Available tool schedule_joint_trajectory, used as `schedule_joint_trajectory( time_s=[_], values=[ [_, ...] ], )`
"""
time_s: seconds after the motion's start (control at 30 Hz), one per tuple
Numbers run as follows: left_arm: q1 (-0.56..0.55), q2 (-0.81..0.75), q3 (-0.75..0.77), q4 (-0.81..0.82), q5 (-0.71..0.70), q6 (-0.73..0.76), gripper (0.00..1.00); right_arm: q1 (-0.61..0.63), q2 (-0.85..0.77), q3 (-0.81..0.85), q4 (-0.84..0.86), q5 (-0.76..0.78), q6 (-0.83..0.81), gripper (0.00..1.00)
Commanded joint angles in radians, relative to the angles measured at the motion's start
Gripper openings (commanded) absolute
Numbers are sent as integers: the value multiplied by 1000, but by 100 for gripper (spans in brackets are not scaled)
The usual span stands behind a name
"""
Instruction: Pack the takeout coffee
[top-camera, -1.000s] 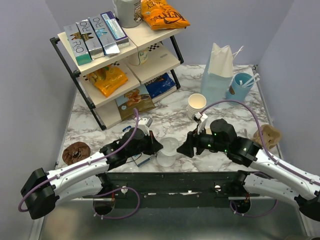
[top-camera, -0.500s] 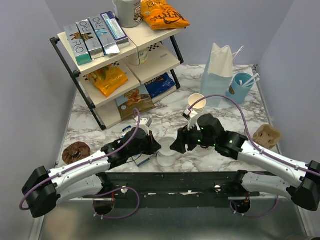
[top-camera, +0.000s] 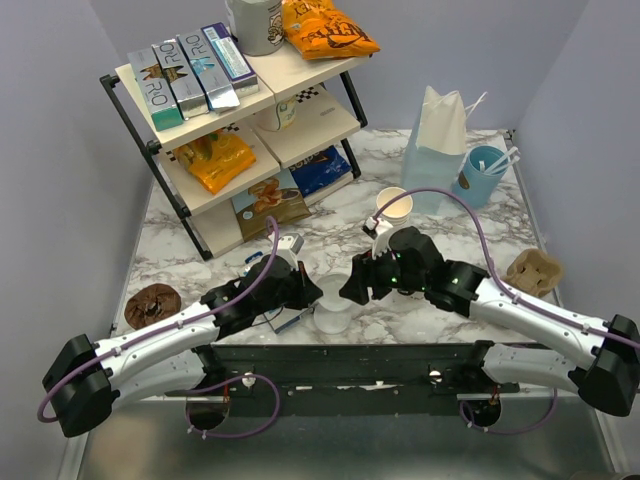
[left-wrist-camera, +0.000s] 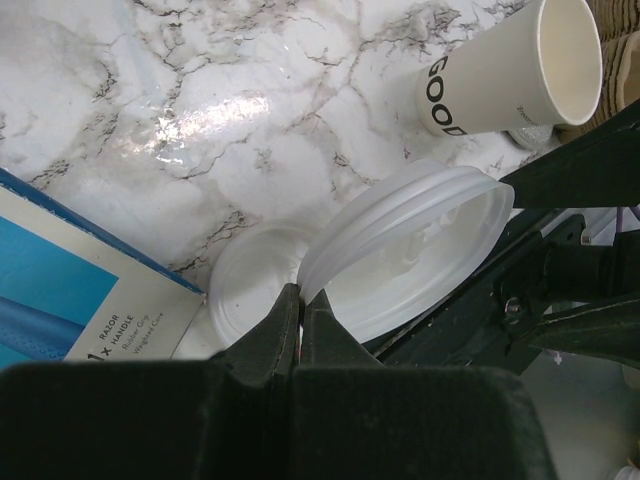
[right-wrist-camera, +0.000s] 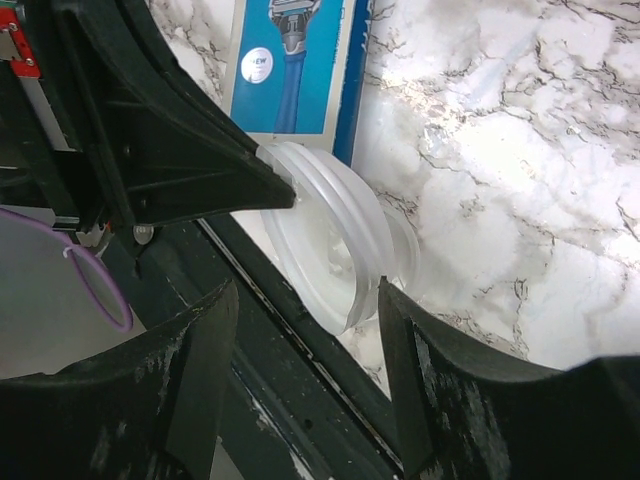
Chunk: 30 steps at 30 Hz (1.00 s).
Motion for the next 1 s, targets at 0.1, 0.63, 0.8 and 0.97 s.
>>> schedule_joint_trajectory(
  time_s=[0.1,0.63,0.8,0.97],
  values=[
    [-2,-3,6,21,16,1,0,1,22,27,50,-41,17,66],
    [-2,1,-5,77,59,-5,0,-1,156,29,180,-163,90,66],
    [-2,9,1,88,59,-22,0,1,220,20,345,-334,174,66],
    [-2,3,-11,108,68,-42,0,40,233,66,277,-245,121,66]
  ],
)
